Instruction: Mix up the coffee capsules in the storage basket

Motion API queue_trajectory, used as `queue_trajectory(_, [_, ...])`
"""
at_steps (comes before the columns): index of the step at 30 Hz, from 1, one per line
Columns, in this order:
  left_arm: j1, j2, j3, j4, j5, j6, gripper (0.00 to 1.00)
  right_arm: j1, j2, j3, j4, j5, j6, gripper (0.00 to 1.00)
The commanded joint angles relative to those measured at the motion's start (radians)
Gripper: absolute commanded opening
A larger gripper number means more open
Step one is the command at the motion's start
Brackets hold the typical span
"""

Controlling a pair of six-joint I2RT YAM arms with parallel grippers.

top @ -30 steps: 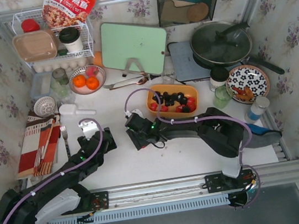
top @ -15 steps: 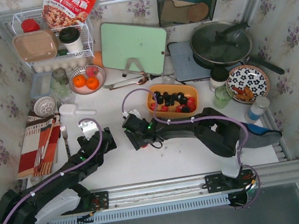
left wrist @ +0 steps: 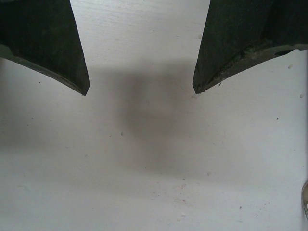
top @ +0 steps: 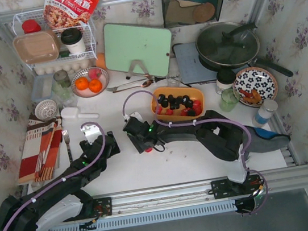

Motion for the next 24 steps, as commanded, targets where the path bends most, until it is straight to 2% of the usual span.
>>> queue_trajectory(1, [0.001,-0.001,0.003,0.017,-0.003,0.000,0.91,0.000,0.029,0.024,-0.041,0.006,-0.013,0.61])
queue_trajectory(12, [0.003,-0.002,0.003,0.017,-0.003,-0.001,0.91,0.002,0.050,0.049,-0.084,0.021,-0.028,0.50])
queue_trajectory(24, [0.003,-0.003,0.003,0.017,-0.003,-0.001,0.91,0.004,0.040,0.058,-0.086,0.031,-0.028,0.25])
